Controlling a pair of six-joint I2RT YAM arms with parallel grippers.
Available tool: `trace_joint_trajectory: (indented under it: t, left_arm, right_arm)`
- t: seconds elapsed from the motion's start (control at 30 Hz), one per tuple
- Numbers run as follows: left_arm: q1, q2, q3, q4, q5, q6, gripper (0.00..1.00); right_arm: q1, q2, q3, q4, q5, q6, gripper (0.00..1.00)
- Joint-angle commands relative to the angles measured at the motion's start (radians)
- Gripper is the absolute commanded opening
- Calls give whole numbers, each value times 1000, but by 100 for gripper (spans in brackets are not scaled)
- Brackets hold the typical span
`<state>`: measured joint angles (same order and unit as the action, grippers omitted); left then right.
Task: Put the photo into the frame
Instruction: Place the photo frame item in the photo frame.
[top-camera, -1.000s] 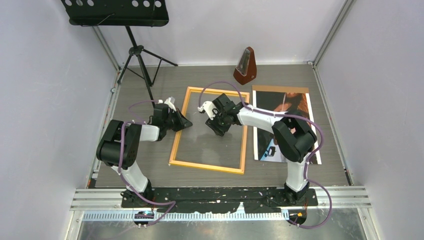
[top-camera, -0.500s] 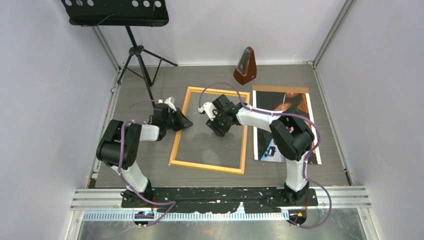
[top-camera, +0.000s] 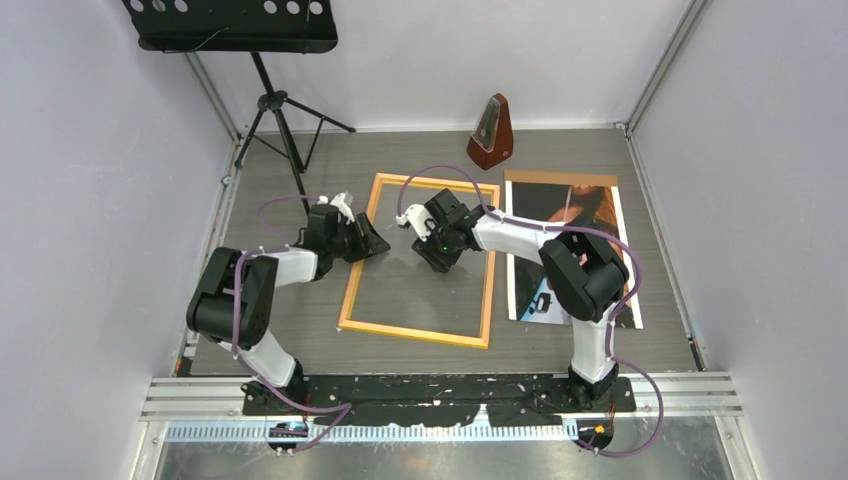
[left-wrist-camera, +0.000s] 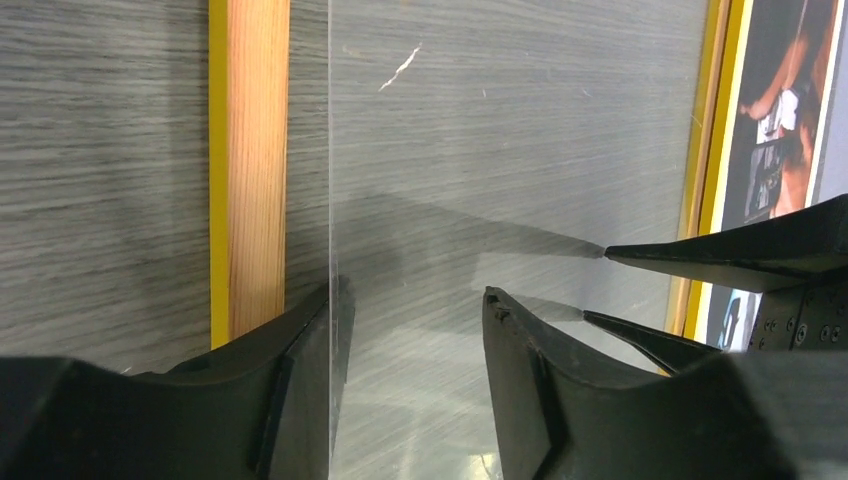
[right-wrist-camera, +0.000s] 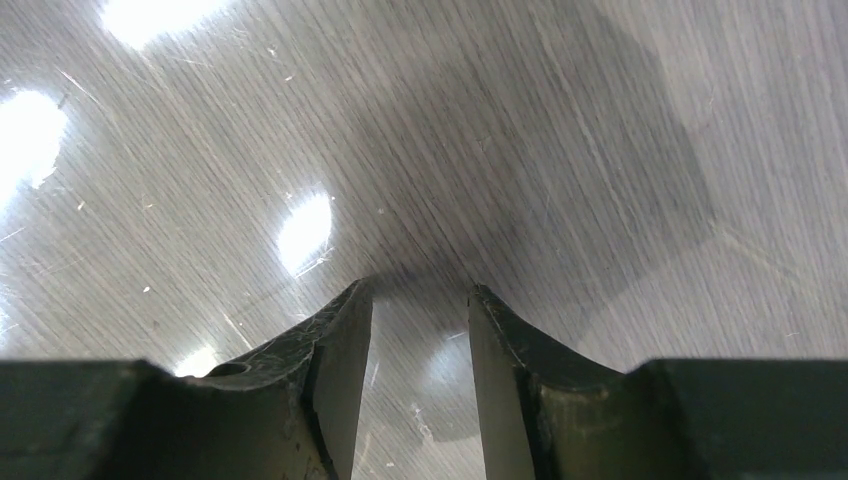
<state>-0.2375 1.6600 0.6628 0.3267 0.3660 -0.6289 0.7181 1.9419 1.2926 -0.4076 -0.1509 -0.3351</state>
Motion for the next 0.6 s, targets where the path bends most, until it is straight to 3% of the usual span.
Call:
trace_joint_trajectory:
  t: [0.0,0.57]
  left_arm:
    - [0,-68,45,-130,-59,69,55]
    - [0,-203,161,-406,-177,247,73]
  right_arm:
    - [0,1,10,23,22,-4,46]
    - [-8,-4,4,18,23,-2,45]
